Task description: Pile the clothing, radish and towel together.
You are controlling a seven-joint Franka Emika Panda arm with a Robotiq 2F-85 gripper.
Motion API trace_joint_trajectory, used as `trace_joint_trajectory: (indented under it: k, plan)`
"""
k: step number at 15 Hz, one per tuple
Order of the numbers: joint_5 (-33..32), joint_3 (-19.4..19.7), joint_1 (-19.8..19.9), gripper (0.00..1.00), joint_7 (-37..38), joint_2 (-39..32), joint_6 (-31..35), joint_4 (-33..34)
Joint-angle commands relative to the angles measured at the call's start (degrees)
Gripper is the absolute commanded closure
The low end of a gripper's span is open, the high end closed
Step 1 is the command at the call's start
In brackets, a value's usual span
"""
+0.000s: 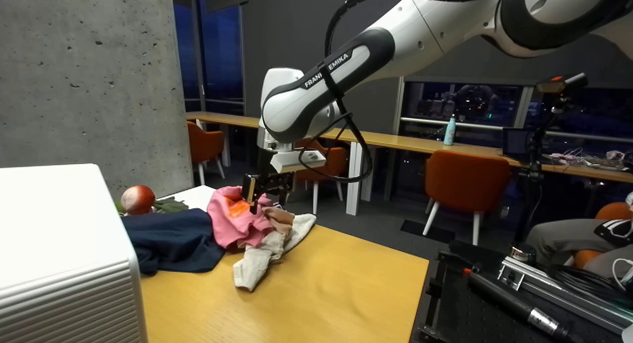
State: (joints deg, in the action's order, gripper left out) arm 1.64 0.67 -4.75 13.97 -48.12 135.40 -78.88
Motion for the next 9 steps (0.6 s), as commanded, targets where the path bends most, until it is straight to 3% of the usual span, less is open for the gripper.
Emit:
trace_joint_trajectory:
  k: [1,9]
  plan:
    - [0.3,1.0,-0.8,0.0,2.4,4.3,-1.7,-6.8]
    - [-1.1,3.9,-0.6,0.0,3.9,3.5,0.1,-9.4]
